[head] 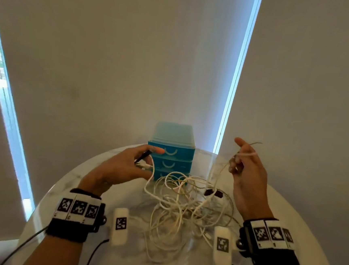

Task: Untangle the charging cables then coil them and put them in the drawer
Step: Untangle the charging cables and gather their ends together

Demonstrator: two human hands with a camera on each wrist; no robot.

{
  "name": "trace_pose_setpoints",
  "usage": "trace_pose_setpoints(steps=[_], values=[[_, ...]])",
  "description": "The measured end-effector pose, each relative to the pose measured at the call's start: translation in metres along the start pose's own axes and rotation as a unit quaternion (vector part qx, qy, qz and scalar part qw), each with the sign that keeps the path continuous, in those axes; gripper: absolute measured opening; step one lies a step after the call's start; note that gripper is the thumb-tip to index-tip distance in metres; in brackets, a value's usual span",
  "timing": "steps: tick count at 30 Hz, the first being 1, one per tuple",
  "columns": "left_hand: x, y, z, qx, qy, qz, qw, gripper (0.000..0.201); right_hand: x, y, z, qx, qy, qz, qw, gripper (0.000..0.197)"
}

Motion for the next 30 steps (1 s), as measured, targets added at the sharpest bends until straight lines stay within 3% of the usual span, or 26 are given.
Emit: trace_pose_setpoints(steps=[3,5,9,13,15,17,19,21,23,25,30], values=[[-0.008,-0.005,-0.014,0.076,-0.005,-0.023,0.997,0.053,-0.014,-0.009,0.015,0.010,-0.034,0.047,0.998,0.021],[-0.012,-0.007,-0.019,0.107,-0.009,-0.051,0.993,0.046,-0.027,-0.016,0.025,-0.021,-0.091,0.101,0.990,0.021],[-0.011,-0.003,-0.036,0.124,-0.031,-0.114,0.985,0.029,-0.047,-0.028,0.028,-0.051,-0.293,0.167,0.940,0.030],[-0.012,0.011,-0.070,0.201,-0.067,-0.137,0.968,0.018,-0.057,-0.040,0.029,-0.001,-0.220,0.149,0.964,0.005],[-0.008,0.018,-0.087,0.241,-0.070,-0.131,0.959,0.027,-0.062,-0.042,0.036,-0.045,-0.210,0.173,0.961,0.014],[0.008,0.020,-0.089,0.254,-0.027,-0.116,0.960,0.020,-0.071,-0.035,0.050,-0.113,-0.201,0.217,0.948,0.019],[0.037,0.020,-0.071,0.214,0.000,-0.066,0.975,0.015,-0.082,-0.020,0.076,-0.192,-0.092,0.232,0.949,0.025],[0.061,0.013,-0.042,0.143,-0.022,-0.011,0.989,0.021,-0.090,-0.011,0.101,-0.230,-0.030,0.203,0.951,0.026],[0.071,0.002,-0.013,0.068,-0.050,0.036,0.996,0.033,-0.099,-0.009,0.116,-0.226,-0.082,0.174,0.955,0.019],[0.072,-0.007,0.008,0.022,-0.048,0.042,0.998,0.037,-0.106,-0.012,0.117,-0.189,-0.115,0.146,0.964,0.018],[0.061,-0.019,0.022,0.015,-0.056,0.045,0.997,0.038,-0.100,-0.012,0.095,-0.165,0.027,0.142,0.976,0.027]])
Point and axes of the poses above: each hand's wrist, its own y-axis away from the middle knuckle, its own z-axis out of the palm, x = y × z, the point moved 3 cm from there along -y, towards the middle knuckle, and after that the axes turned 13 degrees about z, right-handed, at the moved point
